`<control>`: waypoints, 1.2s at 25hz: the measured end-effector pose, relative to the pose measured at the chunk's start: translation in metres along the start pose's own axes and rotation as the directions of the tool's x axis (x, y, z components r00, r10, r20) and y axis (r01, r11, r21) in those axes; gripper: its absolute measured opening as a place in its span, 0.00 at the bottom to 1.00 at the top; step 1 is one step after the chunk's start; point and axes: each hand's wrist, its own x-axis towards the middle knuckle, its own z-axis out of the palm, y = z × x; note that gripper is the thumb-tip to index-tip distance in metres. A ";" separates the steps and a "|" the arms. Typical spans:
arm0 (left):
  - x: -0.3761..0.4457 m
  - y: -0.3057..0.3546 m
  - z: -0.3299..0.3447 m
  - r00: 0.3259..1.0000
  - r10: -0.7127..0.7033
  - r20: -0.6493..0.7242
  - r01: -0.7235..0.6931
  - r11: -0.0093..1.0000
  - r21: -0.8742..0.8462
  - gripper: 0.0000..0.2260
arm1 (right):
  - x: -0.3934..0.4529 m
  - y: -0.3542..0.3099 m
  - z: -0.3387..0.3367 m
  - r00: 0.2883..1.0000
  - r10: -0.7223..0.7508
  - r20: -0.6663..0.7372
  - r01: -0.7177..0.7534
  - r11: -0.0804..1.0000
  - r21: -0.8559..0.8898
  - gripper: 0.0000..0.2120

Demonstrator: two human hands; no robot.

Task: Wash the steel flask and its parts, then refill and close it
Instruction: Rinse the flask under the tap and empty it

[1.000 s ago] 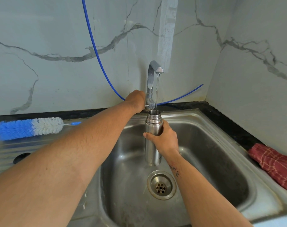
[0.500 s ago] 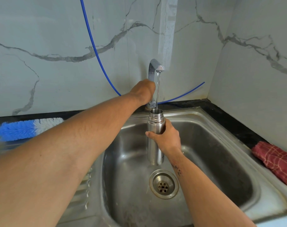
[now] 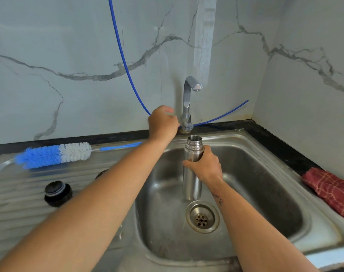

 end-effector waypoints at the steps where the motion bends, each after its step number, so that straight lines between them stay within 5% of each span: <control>1: -0.026 -0.005 -0.018 1.000 0.010 0.023 -0.009 0.997 -0.072 0.08 | -0.003 -0.003 -0.002 1.000 -0.008 -0.017 0.008 1.000 0.001 0.27; 5: -0.120 -0.044 -0.075 0.908 0.001 0.420 -0.022 0.999 0.045 0.06 | -0.014 -0.013 -0.005 0.997 -0.050 -0.067 0.051 0.999 0.005 0.27; 9: -0.139 -0.084 -0.087 0.773 -0.052 0.632 -0.199 0.926 0.320 0.10 | -0.023 -0.021 -0.007 0.994 -0.080 -0.073 0.078 0.996 -0.034 0.24; 15: -0.137 -0.091 -0.080 0.769 -0.026 0.639 -0.300 0.868 0.396 0.10 | -0.030 -0.025 -0.006 0.991 -0.108 -0.077 0.104 0.993 -0.058 0.25; 22: -0.140 -0.079 -0.113 0.425 -0.135 0.895 -0.473 0.810 0.346 0.05 | -0.034 -0.027 -0.003 0.989 -0.138 -0.048 0.135 0.989 -0.062 0.27; 30: -0.140 -0.069 -0.122 0.365 -0.239 0.900 -0.443 0.805 0.394 0.13 | -0.035 -0.025 -0.007 0.990 -0.140 -0.011 0.138 0.985 -0.103 0.27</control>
